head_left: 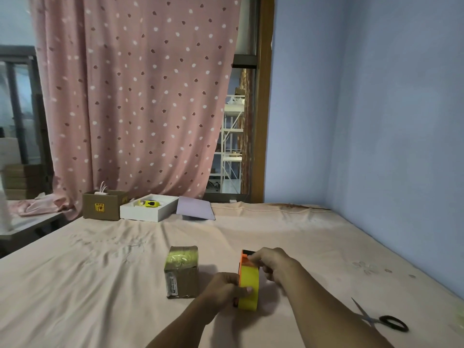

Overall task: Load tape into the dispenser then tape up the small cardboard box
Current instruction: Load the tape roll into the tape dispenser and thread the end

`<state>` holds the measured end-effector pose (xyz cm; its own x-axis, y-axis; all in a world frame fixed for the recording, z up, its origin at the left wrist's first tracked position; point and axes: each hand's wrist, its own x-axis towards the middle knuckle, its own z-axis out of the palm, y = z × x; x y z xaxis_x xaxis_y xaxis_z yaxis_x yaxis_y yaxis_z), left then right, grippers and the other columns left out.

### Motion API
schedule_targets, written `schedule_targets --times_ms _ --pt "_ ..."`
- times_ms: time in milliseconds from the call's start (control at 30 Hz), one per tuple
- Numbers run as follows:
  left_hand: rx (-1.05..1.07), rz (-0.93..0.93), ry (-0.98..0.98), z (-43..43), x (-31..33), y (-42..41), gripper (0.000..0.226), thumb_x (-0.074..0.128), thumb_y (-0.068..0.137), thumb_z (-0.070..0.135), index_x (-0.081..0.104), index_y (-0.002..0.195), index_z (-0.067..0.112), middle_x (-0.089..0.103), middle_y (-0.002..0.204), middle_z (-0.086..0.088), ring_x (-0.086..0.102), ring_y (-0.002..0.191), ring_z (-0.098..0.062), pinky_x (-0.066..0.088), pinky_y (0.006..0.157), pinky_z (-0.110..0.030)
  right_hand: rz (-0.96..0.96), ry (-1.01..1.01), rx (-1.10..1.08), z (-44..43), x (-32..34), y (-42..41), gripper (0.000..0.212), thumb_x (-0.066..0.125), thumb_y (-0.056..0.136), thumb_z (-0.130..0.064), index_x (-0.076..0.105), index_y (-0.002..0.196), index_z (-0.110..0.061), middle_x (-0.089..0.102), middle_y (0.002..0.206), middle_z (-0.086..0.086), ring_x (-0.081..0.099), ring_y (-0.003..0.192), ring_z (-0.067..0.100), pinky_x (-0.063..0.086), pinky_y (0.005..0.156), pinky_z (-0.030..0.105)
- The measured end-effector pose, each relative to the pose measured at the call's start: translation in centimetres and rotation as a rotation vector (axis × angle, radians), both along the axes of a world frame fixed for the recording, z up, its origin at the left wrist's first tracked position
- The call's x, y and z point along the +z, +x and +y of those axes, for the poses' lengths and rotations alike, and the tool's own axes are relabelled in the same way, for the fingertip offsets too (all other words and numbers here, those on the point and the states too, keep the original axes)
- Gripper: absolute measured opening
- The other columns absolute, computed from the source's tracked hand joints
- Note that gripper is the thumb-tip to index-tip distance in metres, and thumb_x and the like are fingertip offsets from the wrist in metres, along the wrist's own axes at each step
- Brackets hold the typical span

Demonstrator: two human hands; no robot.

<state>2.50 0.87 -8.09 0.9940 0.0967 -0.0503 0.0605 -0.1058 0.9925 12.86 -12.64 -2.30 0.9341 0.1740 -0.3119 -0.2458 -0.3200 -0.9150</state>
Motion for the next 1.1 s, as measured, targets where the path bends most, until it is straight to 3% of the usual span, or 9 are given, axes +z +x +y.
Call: schedule_targets --times_ms 133,233,300,367,567,667,733,867,1100 --pt "0.005 0.005 0.006 0.0 0.1 0.1 0.028 0.083 0.065 0.022 0.071 0.084 0.004 0.059 0.079 -0.018 0.054 0.074 -0.026 0.045 0.059 -0.028 -0.041 -0.027 0.005 0.1 0.7 0.0 0.02 0.082 0.071 -0.01 0.067 0.079 -0.001 0.058 0.068 0.009 0.042 0.054 0.02 0.031 0.047 0.027" --pt "0.026 -0.01 0.005 0.0 0.2 0.2 0.018 0.082 0.07 0.017 0.071 0.078 0.005 0.061 0.076 -0.017 0.056 0.071 -0.025 0.046 0.057 -0.027 -0.029 -0.039 0.035 0.7 0.6 -0.1 0.038 0.085 0.067 -0.017 0.066 0.095 -0.001 0.068 0.092 0.013 0.062 0.082 0.027 0.042 0.057 0.031" --pt "0.043 -0.013 0.011 -0.1 0.0 0.5 0.014 0.081 0.078 0.011 0.07 0.069 0.01 0.063 0.069 -0.01 0.057 0.062 -0.022 0.045 0.055 -0.025 -0.043 -0.097 0.065 0.9 0.8 -0.1 0.045 0.085 0.068 -0.018 0.064 0.104 -0.002 0.069 0.105 0.016 0.066 0.099 0.031 0.049 0.067 0.035" --pt "0.05 -0.019 0.011 -0.1 -0.1 0.7 0.023 0.079 0.082 0.007 0.068 0.063 0.014 0.062 0.063 -0.003 0.056 0.054 -0.014 0.045 0.054 -0.023 -0.076 -0.145 0.096 0.8 1.4 0.0 0.038 0.083 0.071 -0.016 0.062 0.1 -0.003 0.069 0.105 0.017 0.067 0.1 0.031 0.05 0.071 0.036" --pt "0.049 -0.037 0.035 -0.1 -0.2 0.6 0.027 0.08 0.081 0.006 0.066 0.06 0.015 0.06 0.057 0.003 0.054 0.049 -0.008 0.042 0.051 -0.02 -0.083 -0.198 0.124 0.3 2.8 -0.5 0.015 0.075 0.081 -0.01 0.06 0.082 -0.009 0.065 0.089 0.011 0.061 0.081 0.025 0.042 0.057 0.029" --pt "0.04 -0.042 0.029 0.0 -0.3 0.5 0.023 0.079 0.081 0.005 0.067 0.063 0.014 0.061 0.058 0.002 0.055 0.051 -0.009 0.043 0.052 -0.021 -0.082 -0.163 0.113 0.1 2.8 -0.9 0.017 0.077 0.081 -0.016 0.061 0.081 -0.009 0.066 0.085 0.008 0.058 0.076 0.021 0.039 0.057 0.029" --pt "0.041 -0.037 0.036 0.0 -0.2 0.5 0.021 0.079 0.081 0.006 0.068 0.065 0.012 0.061 0.061 -0.002 0.054 0.053 -0.013 0.043 0.053 -0.022 -0.126 -0.125 0.102 0.2 2.2 -1.0 0.021 0.081 0.08 -0.018 0.063 0.081 -0.008 0.067 0.084 0.008 0.059 0.076 0.019 0.044 0.061 0.03" --pt "0.077 -0.035 0.019 0.0 0.0 0.7 0.018 0.079 0.081 0.011 0.069 0.065 0.013 0.062 0.067 -0.003 0.056 0.058 -0.014 0.045 0.057 -0.022 -0.268 -0.107 0.126 0.5 2.2 -1.1 0.033 0.082 0.073 -0.005 0.051 0.069 -0.017 0.059 0.074 0.005 0.056 0.071 0.02 0.047 0.06 0.027" --pt "0.017 0.002 0.024 0.1 0.4 0.5 0.007 0.08 0.08 0.013 0.074 0.078 0.01 0.067 0.072 -0.001 0.061 0.063 -0.013 0.049 0.059 -0.022 -0.438 -0.366 0.319 0.2 4.0 -0.8 0.018 0.082 0.075 -0.009 0.069 0.082 -0.019 0.069 0.097 0.005 0.063 0.092 0.022 0.048 0.07 0.026"
